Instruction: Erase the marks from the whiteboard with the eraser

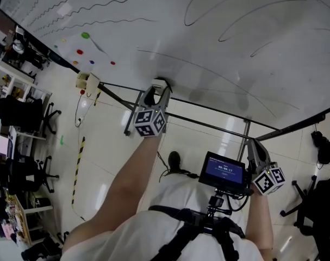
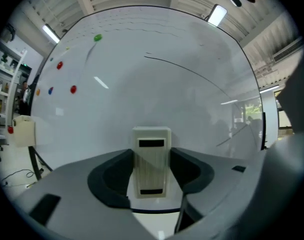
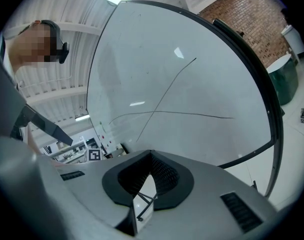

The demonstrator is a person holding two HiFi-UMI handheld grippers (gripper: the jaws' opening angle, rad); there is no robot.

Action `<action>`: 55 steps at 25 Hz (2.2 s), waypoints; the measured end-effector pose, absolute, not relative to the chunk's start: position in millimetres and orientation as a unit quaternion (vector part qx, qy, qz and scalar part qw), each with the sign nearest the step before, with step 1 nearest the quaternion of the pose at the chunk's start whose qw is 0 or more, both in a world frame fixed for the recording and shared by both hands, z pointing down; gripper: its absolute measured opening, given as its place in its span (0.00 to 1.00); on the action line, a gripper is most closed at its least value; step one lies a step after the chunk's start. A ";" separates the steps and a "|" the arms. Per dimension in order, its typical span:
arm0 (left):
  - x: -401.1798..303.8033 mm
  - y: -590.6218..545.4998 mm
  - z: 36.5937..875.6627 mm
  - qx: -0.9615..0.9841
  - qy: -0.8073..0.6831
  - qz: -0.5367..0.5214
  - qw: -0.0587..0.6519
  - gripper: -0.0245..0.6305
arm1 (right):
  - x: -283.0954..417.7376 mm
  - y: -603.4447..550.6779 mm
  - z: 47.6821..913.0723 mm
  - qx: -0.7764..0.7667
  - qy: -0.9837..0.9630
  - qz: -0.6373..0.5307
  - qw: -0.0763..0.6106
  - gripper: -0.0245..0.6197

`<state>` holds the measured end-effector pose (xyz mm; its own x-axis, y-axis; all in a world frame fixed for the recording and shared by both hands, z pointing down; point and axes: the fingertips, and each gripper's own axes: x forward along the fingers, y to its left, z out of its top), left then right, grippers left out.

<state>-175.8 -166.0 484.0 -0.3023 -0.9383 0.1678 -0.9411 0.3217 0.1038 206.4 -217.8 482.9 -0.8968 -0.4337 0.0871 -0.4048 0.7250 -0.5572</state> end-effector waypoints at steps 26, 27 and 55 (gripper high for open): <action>-82.9 -210.6 504.9 0.551 -0.804 -0.083 0.208 0.44 | 234.1 -232.9 466.5 -0.267 0.928 -0.256 0.041 0.06; -74.3 -214.4 503.9 0.551 -0.803 -0.091 0.209 0.44 | 239.8 -235.8 465.8 -0.266 0.929 -0.254 0.041 0.06; 129.8 -279.9 434.6 0.632 -0.771 0.070 0.033 0.44 | 374.7 -277.2 451.8 -0.195 0.952 -0.235 0.033 0.07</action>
